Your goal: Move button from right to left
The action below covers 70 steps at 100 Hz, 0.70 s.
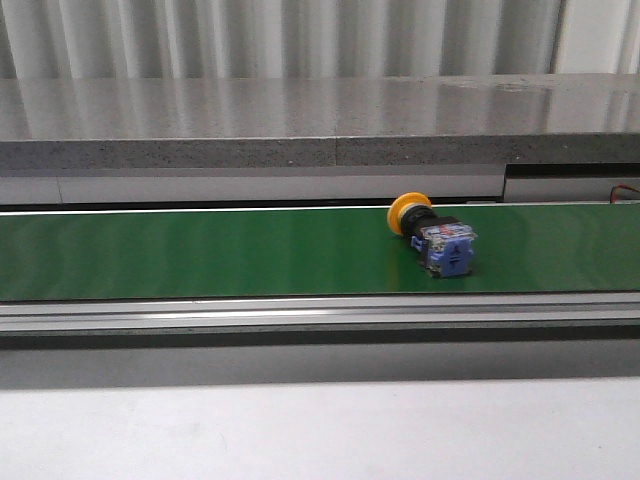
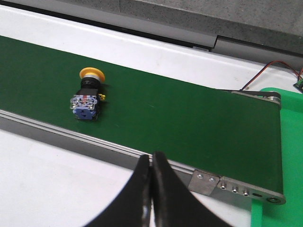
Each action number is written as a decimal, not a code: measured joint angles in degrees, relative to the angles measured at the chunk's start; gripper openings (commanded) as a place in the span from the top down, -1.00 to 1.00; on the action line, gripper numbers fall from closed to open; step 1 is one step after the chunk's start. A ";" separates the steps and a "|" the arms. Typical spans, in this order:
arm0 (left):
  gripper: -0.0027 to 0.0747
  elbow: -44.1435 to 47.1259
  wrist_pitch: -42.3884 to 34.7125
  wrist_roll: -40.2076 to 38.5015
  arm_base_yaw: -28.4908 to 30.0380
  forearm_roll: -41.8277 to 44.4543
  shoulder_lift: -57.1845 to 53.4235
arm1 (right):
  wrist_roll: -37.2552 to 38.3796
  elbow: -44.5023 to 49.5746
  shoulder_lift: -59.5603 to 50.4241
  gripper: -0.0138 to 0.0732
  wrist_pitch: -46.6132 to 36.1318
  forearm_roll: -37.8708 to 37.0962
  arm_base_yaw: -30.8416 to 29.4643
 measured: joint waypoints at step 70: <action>0.15 -2.11 4.71 1.46 0.00 -0.24 19.53 | 0.00 0.00 0.00 0.84 0.00 0.00 0.00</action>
